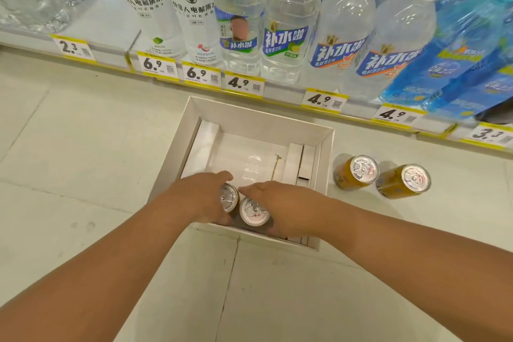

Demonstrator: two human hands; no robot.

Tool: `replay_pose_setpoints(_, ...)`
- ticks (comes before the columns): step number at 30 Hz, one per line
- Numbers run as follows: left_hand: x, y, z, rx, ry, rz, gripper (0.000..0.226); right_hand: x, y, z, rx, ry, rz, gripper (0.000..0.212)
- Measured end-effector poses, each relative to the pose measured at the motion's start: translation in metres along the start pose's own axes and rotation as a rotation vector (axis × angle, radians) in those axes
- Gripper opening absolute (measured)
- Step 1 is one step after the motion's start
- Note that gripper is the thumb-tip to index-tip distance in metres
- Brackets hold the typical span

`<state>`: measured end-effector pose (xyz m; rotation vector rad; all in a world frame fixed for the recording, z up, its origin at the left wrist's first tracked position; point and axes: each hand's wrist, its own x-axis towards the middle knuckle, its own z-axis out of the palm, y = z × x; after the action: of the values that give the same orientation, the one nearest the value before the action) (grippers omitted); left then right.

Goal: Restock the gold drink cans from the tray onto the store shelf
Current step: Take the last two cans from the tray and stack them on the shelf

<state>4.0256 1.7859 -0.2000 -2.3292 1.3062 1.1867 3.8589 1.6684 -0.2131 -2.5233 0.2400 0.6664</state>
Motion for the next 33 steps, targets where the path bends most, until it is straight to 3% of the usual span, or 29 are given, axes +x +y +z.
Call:
replay_pose_setpoints(3, 0.005, 0.000, 0.006, 0.012, 0.017, -0.012, 0.082, 0.003, -0.003, 0.011, -0.022, 0.041, 0.051, 0.084)
replay_pose_setpoints(5, 0.007, -0.003, 0.009, -0.021, 0.039, -0.012, 0.075, 0.005, -0.003, 0.017, 0.029, 0.086, 0.076, 0.073)
replay_pose_setpoints(9, 0.008, -0.009, 0.011, -0.235, 0.161, 0.000, 0.061, 0.008, -0.002, 0.014, 0.205, 0.123, 0.165, 0.060)
replay_pose_setpoints(14, -0.001, -0.002, -0.001, -0.467, 0.392, 0.002, 0.071, 0.003, -0.008, -0.007, 0.376, 0.291, 0.283, 0.078)
replay_pose_setpoints(17, -0.031, 0.009, -0.027, -0.488, 0.476, -0.023, 0.081, -0.014, -0.021, -0.031, 0.447, 0.421, 0.328, 0.064)
replay_pose_setpoints(24, -0.161, 0.041, -0.098, -0.605, 0.578, 0.023, 0.063, -0.104, -0.080, -0.125, 0.664, 0.581, 0.335, 0.057)
replay_pose_setpoints(30, -0.288, 0.086, -0.194, -0.783, 0.628, 0.055, 0.086, -0.208, -0.148, -0.247, 0.707, 0.697, 0.271, 0.059)
replay_pose_setpoints(33, -0.353, 0.112, -0.252, -0.828, 0.661, 0.095, 0.066, -0.262, -0.180, -0.317, 0.723, 0.730, 0.267, 0.063)
